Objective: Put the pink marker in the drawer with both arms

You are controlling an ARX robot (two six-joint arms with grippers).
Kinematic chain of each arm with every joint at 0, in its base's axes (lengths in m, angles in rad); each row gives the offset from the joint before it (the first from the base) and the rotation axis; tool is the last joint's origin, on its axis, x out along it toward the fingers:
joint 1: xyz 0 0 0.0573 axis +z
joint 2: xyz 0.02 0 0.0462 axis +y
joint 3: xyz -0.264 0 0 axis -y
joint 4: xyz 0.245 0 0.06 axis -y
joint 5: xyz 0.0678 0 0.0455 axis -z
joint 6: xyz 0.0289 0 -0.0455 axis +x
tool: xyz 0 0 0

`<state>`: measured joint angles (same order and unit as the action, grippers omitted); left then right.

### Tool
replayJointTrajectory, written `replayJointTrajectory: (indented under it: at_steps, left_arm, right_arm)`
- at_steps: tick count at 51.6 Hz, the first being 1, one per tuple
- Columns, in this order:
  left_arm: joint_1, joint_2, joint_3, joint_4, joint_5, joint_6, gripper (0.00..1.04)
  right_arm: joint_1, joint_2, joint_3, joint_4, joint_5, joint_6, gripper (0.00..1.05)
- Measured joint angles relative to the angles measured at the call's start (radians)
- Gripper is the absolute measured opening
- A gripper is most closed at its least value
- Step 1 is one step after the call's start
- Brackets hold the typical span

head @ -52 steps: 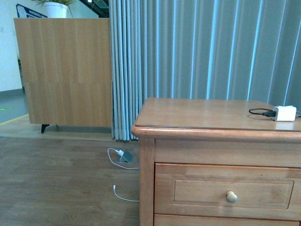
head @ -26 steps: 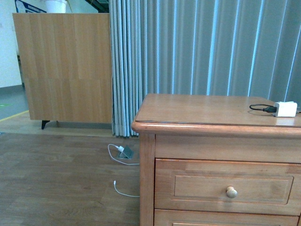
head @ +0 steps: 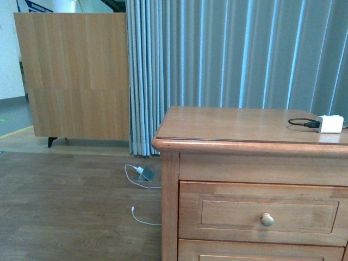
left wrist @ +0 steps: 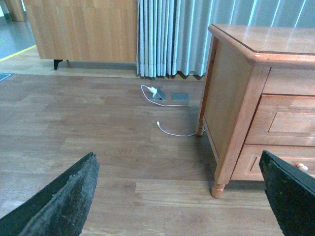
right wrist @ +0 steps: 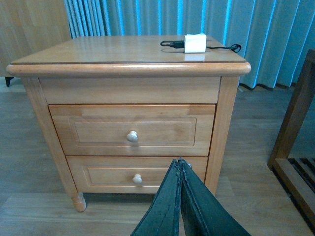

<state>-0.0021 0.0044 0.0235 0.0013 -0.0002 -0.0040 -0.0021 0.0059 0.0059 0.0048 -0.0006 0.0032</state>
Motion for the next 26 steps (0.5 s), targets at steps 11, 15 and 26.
replayJointTrajectory:
  at_steps: [11, 15, 26]
  left_arm:
    - [0.000, 0.000, 0.000, 0.000, 0.000, 0.000, 0.99]
    - [0.000, 0.000, 0.000, 0.000, 0.000, 0.000, 0.99]
    - [0.000, 0.000, 0.000, 0.000, 0.000, 0.000, 0.99]
  right_arm:
    - [0.000, -0.001, 0.000, -0.003, 0.000, 0.000, 0.01]
    - [0.000, -0.001, 0.000, -0.003, 0.000, 0.000, 0.01]
    - [0.000, -0.001, 0.000, -0.003, 0.000, -0.001, 0.25]
